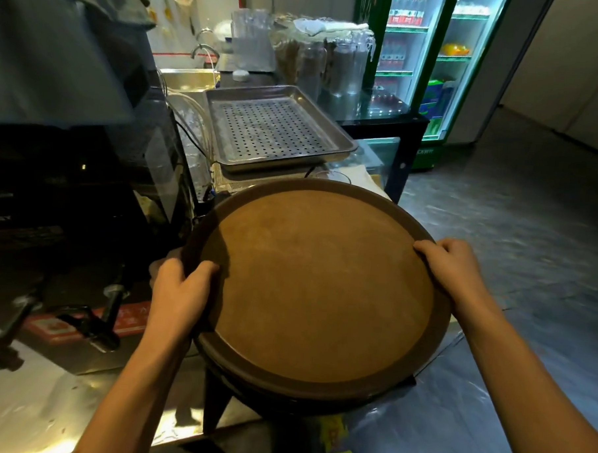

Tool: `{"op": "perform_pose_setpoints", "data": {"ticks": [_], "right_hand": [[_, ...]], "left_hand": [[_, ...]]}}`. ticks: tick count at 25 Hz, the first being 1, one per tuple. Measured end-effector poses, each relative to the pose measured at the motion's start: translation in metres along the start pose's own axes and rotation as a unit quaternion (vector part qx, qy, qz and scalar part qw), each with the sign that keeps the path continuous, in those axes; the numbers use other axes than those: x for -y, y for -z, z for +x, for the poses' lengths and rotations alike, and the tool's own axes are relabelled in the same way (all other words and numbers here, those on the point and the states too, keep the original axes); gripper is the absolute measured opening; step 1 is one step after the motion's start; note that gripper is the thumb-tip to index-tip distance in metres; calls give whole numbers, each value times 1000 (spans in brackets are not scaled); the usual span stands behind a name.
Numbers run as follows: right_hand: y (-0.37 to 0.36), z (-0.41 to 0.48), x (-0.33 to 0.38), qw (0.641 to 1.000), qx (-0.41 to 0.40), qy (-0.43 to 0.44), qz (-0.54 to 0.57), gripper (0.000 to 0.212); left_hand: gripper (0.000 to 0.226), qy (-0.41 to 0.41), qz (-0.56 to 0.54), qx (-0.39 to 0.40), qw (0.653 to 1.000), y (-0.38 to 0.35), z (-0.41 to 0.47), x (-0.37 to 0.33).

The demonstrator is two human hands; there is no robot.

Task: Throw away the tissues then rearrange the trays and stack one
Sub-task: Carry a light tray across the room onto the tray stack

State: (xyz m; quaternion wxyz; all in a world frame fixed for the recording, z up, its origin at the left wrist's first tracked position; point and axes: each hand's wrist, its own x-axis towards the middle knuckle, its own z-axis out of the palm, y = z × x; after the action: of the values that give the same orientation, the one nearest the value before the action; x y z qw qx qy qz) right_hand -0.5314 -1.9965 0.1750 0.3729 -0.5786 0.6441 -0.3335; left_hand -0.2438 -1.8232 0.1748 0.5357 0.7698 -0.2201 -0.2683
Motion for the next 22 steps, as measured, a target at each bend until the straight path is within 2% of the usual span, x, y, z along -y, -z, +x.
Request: {"op": "perform_pose_setpoints", "data": {"ticks": [2,7,11,13,17,22], "right_hand": [[0,1,-2,999,-11,23,-24,32],[3,0,-6,982,-71,90,-148,31],[0,0,-5,984,-85,86,-131,30],[0,-3,-6,986,-89,81,-115,28],[0,-10,-6,994,-72,47,-68,22],[-3,-43,-8,995,-80,30,-45,21]], "left_hand": [[28,-7,7,-2,1000,1,-1,-1],[46,-35,15,5,999,3,7,14],[61,-50,17,5,999,4,13,26],[56,-51,17,15,998,5,10,22],[15,-53,26,30,998,10,-6,4],[16,-150,61,106,981,22,-9,5]]}}
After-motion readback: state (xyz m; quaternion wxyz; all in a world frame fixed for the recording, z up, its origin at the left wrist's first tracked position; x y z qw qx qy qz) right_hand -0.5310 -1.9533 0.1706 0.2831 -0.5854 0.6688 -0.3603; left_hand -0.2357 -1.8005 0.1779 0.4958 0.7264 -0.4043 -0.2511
